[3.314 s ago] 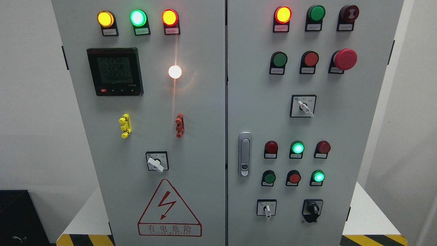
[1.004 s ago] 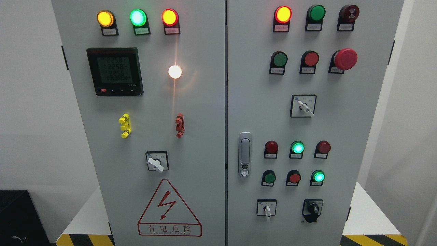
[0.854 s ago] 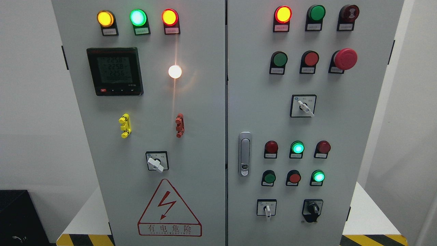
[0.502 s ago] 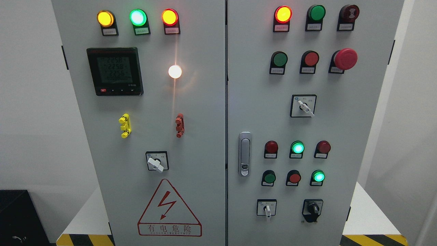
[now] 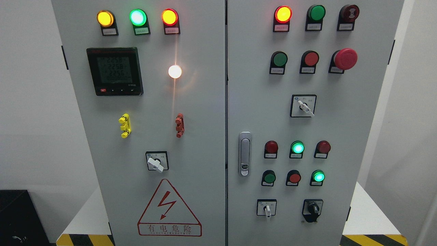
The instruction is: Flip black knob to close circuit
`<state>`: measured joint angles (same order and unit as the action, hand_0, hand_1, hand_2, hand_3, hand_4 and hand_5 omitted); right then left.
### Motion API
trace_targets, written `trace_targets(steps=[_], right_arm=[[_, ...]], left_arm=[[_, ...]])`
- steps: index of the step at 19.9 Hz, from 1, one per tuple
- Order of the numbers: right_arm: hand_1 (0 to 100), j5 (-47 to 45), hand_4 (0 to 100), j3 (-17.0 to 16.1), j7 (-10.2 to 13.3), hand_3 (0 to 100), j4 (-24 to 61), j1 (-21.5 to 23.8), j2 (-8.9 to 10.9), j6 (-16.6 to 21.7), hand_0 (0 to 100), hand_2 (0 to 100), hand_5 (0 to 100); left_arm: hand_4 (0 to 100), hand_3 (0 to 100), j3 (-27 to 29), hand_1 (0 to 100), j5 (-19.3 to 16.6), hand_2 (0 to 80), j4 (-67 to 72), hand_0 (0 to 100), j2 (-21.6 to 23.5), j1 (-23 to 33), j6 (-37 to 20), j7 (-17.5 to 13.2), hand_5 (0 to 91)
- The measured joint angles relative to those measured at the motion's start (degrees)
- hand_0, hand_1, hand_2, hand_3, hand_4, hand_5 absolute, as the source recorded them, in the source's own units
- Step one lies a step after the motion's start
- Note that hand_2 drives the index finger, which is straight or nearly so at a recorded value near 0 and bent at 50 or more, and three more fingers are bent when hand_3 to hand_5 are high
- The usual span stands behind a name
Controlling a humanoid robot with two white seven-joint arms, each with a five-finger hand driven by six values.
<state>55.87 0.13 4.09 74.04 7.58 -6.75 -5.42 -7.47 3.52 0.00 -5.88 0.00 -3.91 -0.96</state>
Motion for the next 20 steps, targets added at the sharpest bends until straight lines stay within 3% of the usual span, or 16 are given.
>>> trace_targets(steps=[6,14,20], right_arm=[[5,1.9,89,0.0,-2.4,100,7.1,-1.0,-0.11,-4.0,0,88,94],[5,5.3,89,-1.1,-4.6,100,14.3,-3.2,-0.27,-5.2,0,88,94],[5,6.9,89,-1.9,-6.4,100,17.6,-6.7,-0.39,-8.5,0,88,95]], left_arm=[[0,0,0.0,56,0.0,0.0,0.0,12,0.0,0.0,0.0,0.0,0.0],[0,0,0.0,56,0.0,0.0,0.0,12,0.0,0.0,0.0,0.0,0.0],[0,0,0.0,56,0.0,0.0,0.0,12,0.0,0.0,0.0,0.0,0.0]])
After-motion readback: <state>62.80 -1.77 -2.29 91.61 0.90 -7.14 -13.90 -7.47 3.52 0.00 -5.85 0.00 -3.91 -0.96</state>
